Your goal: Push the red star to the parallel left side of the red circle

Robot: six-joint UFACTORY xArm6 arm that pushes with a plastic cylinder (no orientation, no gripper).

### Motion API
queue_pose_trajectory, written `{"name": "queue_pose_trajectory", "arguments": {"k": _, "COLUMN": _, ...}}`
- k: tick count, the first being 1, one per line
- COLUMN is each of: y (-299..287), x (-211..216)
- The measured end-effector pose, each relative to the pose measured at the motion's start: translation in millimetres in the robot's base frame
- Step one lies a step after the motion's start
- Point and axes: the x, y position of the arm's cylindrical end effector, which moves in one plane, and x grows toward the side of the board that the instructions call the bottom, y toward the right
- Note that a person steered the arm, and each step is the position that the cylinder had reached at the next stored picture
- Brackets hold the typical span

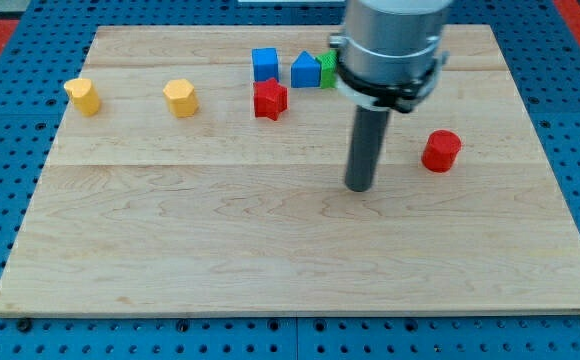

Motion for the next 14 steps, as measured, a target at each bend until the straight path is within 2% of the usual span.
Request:
{"name": "queue_pose_trajectory", "arguments": {"k": 1, "y": -65, "x": -25}}
{"name": "queue_pose_trajectory", "arguments": {"k": 3, "y": -89, "x": -73}}
{"name": "queue_pose_trajectory", "arguments": {"k": 4, "y": -128, "x": -87}}
{"name": "queue_pose_trajectory", "arguments": {"k": 5, "y": -139, "x": -125}}
{"name": "queue_pose_trajectory", "arguments": {"k": 7, "y": -110, "x": -136}}
{"name": "queue_pose_trajectory", "arguments": {"k": 9, "y": -74, "x": -108}}
{"name": "queue_pose_trajectory", "arguments": {"k": 10, "y": -94, "x": -130}}
{"name": "queue_pose_trajectory", "arguments": {"k": 11, "y": -83, "x": -146}}
{"name": "queue_pose_trajectory", "arguments": {"k": 12, "y": -29, "x": -116}}
{"name": "queue_pose_trajectory", "arguments": {"k": 13, "y": -4, "x": -70}}
{"name": "queue_pose_trajectory", "arguments": {"k": 14, "y": -7, "x": -88}}
